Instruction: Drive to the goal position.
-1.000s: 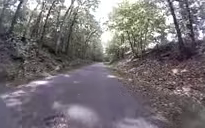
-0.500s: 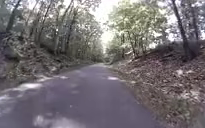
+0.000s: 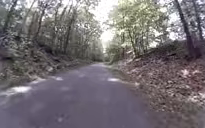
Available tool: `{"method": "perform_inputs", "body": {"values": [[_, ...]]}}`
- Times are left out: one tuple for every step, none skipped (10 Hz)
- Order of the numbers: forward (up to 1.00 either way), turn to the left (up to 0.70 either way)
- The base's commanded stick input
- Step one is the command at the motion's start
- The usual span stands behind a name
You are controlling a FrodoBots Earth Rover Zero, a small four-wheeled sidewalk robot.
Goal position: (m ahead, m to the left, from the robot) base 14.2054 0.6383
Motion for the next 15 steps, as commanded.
{"method": "perform_inputs", "body": {"values": [[0.7, 0.0], [0.7, 0.0], [0.7, 0.0], [0.7, 0.0], [0.7, 0.0], [0.7, 0.0], [0.7, 0.0], [0.7, 0.0], [0.7, 0.0], [0.7, 0.0], [0.7, 0.0], [0.7, 0.0], [0.7, 0.0], [0.7, 0.0], [0.7, 0.0]]}}
